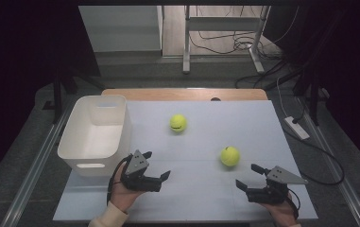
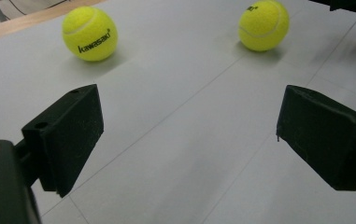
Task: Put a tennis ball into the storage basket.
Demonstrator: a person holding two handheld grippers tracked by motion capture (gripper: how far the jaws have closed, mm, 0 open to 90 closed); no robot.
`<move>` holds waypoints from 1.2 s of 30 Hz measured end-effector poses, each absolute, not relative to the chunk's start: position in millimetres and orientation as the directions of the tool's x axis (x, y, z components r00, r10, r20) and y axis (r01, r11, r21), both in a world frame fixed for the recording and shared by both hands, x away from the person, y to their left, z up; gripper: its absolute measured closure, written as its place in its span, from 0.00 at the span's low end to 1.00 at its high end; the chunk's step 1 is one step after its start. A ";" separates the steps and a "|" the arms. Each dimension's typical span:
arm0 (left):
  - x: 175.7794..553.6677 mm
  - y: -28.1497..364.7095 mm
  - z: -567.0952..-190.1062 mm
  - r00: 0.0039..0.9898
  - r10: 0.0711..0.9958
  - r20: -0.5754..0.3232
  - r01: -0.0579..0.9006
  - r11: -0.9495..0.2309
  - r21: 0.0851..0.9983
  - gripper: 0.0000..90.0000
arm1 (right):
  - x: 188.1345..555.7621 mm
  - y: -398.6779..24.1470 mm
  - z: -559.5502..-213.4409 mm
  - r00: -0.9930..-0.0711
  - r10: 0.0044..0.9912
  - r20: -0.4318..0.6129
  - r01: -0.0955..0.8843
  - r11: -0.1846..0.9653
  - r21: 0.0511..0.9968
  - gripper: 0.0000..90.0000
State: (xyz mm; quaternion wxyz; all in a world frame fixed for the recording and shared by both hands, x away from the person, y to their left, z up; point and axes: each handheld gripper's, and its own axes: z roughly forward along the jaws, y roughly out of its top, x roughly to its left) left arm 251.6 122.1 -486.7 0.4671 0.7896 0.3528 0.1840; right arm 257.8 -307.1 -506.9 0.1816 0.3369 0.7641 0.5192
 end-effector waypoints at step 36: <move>287.7 103.1 -472.0 0.678 0.734 -0.040 0.412 -0.335 0.847 0.08 | 260.4 -302.0 -507.1 -0.721 0.690 0.071 0.320 0.240 0.916 0.13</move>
